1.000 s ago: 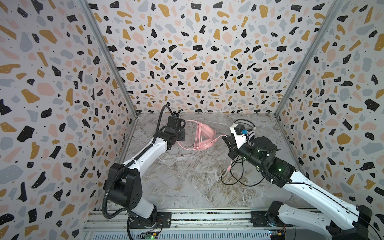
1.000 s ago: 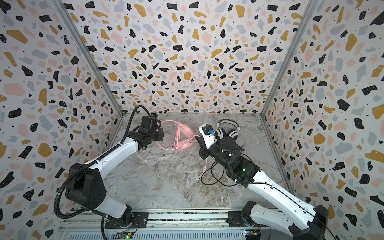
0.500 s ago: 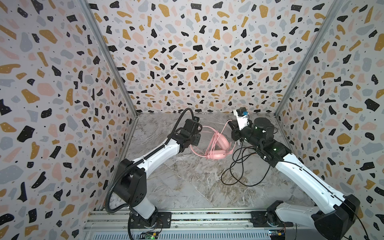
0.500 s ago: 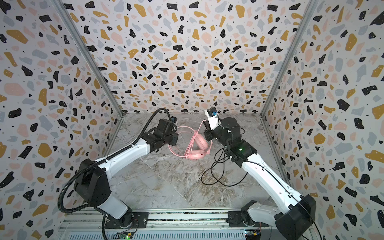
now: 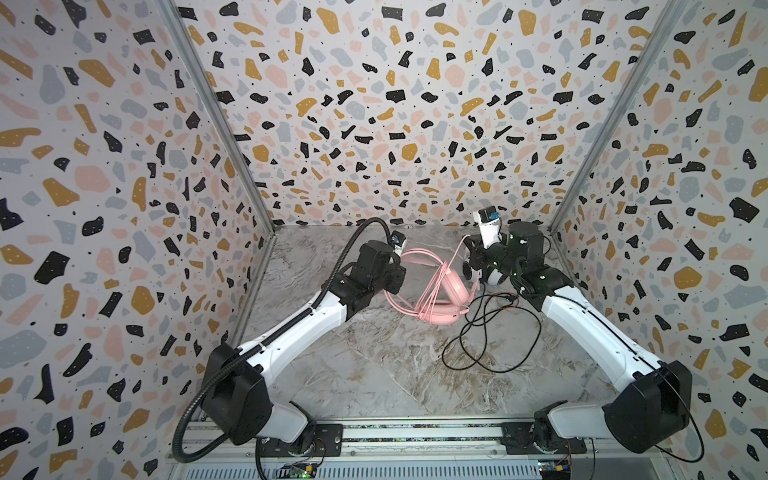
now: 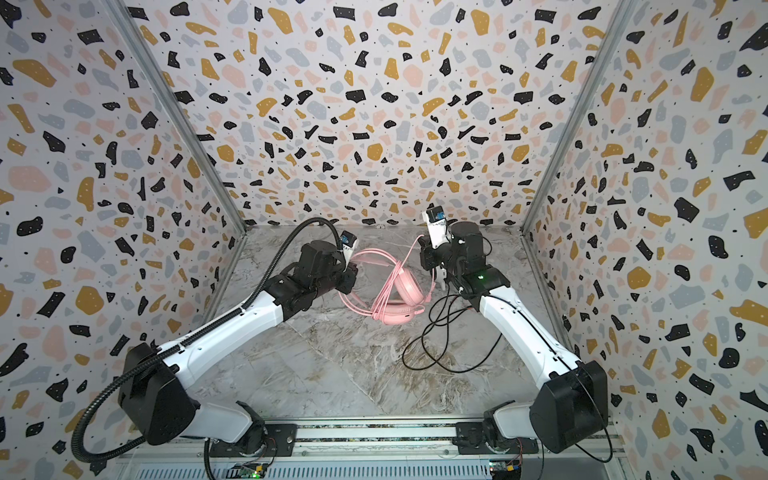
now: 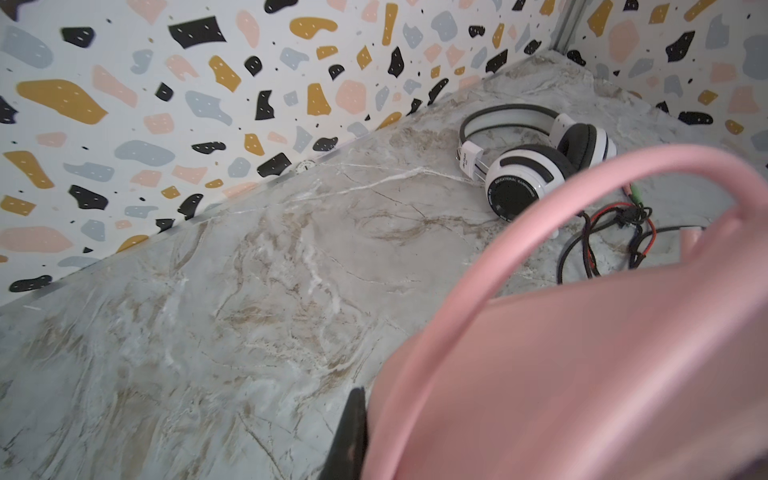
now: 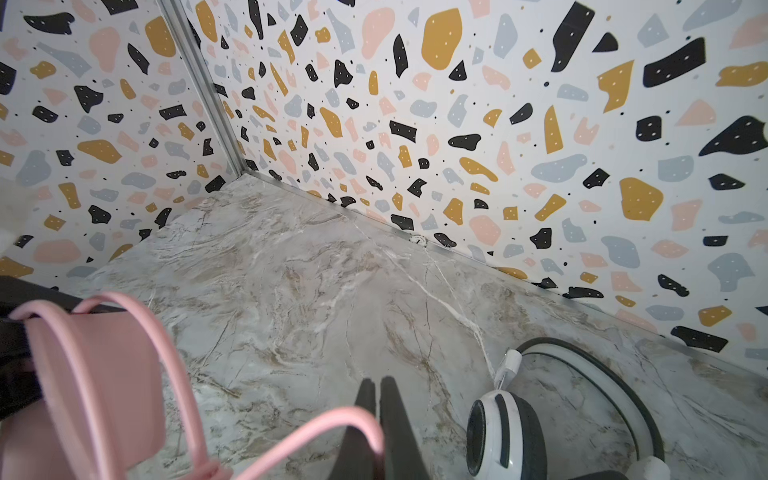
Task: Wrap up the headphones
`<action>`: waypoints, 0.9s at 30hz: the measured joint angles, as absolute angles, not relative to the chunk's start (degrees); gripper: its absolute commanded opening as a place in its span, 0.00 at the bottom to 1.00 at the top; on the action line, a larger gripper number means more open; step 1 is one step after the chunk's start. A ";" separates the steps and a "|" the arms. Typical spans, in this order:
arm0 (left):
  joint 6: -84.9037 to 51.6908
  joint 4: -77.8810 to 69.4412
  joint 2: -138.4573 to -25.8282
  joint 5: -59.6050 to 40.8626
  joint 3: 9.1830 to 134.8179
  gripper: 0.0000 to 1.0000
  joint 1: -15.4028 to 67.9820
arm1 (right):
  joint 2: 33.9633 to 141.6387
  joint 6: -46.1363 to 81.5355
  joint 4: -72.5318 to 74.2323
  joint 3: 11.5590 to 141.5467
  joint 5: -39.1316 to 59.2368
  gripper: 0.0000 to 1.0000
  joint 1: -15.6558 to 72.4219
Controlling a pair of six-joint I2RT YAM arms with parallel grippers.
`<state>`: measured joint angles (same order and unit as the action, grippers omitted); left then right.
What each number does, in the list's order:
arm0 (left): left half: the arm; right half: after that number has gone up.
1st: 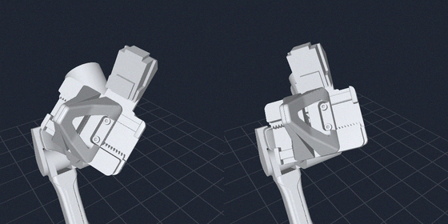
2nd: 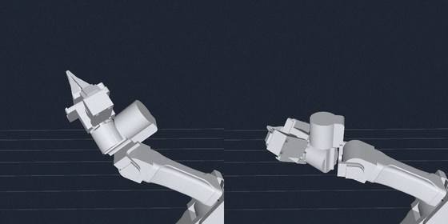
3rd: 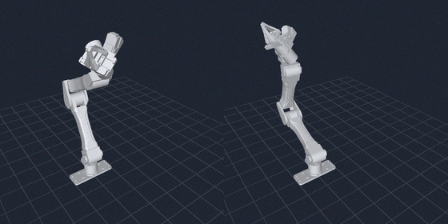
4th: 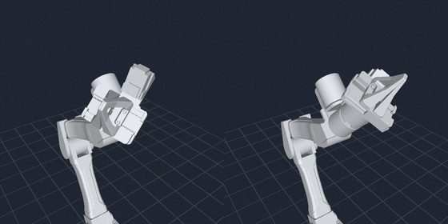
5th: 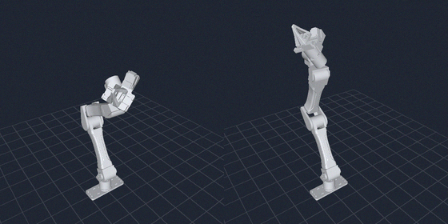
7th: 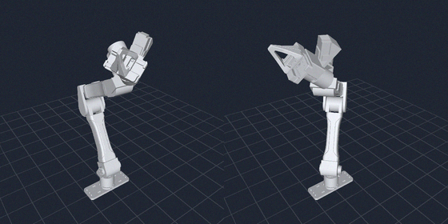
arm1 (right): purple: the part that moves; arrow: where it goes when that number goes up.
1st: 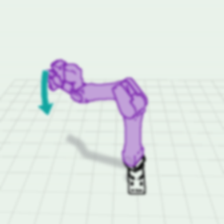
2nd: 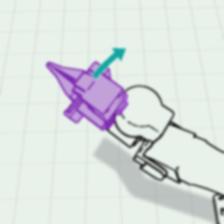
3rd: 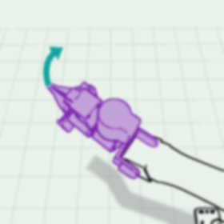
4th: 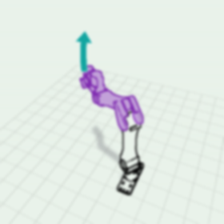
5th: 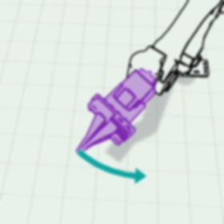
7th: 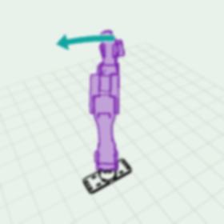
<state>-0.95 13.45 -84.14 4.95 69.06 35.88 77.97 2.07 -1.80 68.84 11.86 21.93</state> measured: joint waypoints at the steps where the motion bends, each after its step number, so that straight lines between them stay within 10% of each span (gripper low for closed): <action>1: -0.86 13.43 -84.75 4.71 69.06 0.00 35.99 | 78.15 2.09 -1.83 68.84 12.29 0.00 21.80; 27: 0.75 12.86 -79.44 -2.22 66.11 0.00 37.58 | 77.62 5.34 6.24 57.82 21.76 0.02 18.57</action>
